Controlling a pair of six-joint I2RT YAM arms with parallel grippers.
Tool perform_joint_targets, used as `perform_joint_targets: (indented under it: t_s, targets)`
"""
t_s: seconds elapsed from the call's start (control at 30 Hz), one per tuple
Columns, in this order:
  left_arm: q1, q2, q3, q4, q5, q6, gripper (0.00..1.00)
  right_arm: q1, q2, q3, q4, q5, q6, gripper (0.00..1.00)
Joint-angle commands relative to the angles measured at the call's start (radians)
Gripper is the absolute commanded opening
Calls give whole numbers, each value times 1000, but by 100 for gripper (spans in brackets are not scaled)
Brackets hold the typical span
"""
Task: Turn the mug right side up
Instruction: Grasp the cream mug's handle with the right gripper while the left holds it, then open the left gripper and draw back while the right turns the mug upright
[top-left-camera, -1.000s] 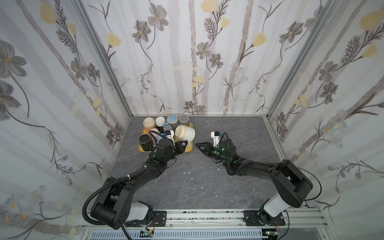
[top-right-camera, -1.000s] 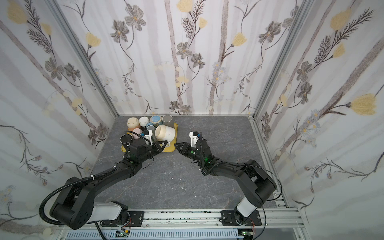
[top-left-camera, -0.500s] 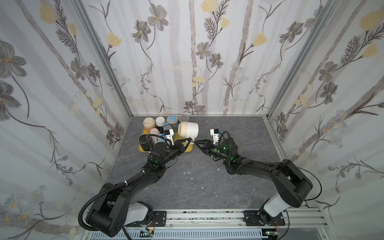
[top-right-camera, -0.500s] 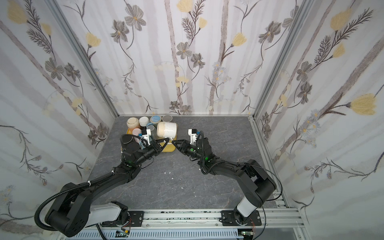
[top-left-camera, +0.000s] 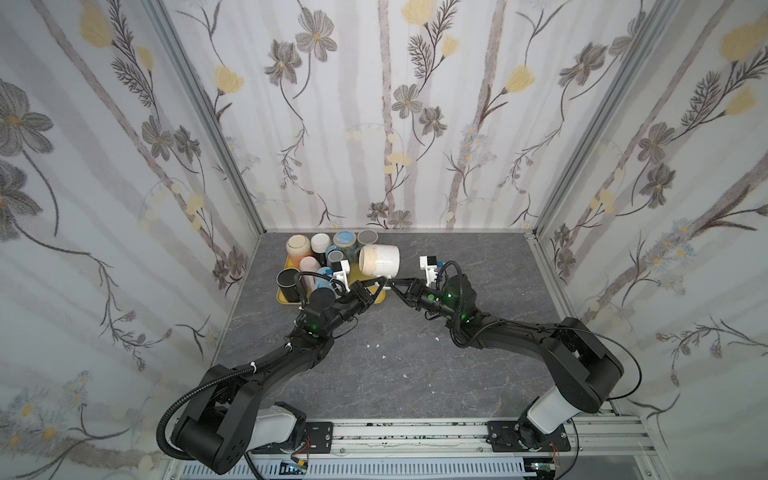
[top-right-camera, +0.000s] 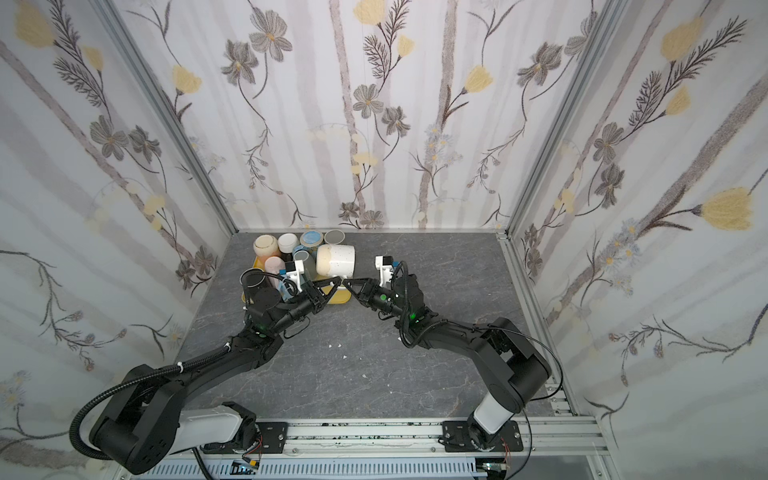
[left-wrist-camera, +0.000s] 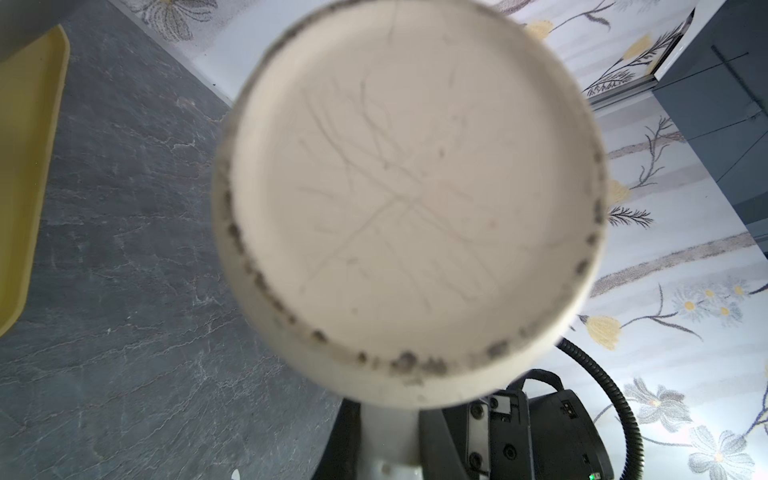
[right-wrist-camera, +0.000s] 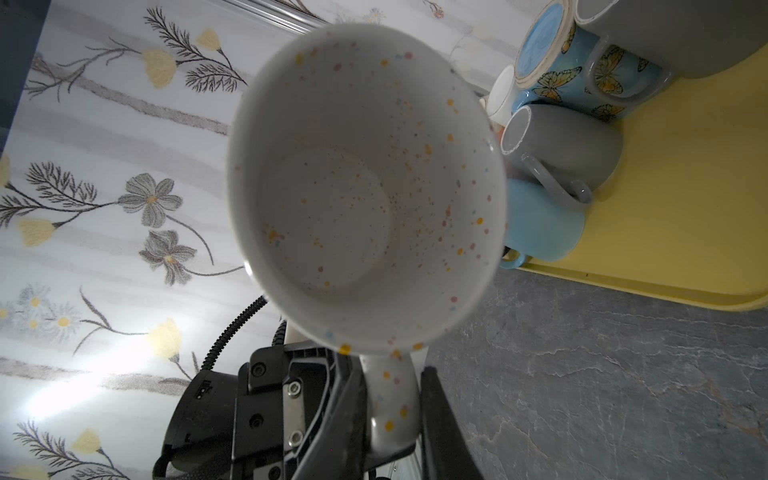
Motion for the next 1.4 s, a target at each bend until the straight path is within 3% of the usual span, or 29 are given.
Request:
perform_joint_targets:
  t_s: [0.0,0.13,0.27,0.63,0.87,1.1,1.37]
  targets:
    - [-22,5,21,169,55,-33,0,3,11,13,82,-37,8,21]
    - [-35,32,4,217,72,-57,0,2,29,17,140,-71,36,21]
    - [-35,85,-21,287,92,-96,0,-3,39,12,147,-72,26,0]
    - [-39,301,-22,478,132,-203,1,-62,45,-92,196,-59,16,0]
    - [-39,417,2,595,144,-258,16,-98,61,-93,194,-73,3,0]
    - [-23,425,10,474,133,-167,37,-138,79,-88,196,-66,-13,0]
    - [14,498,13,471,138,-156,44,-152,111,-60,182,-75,-25,0]
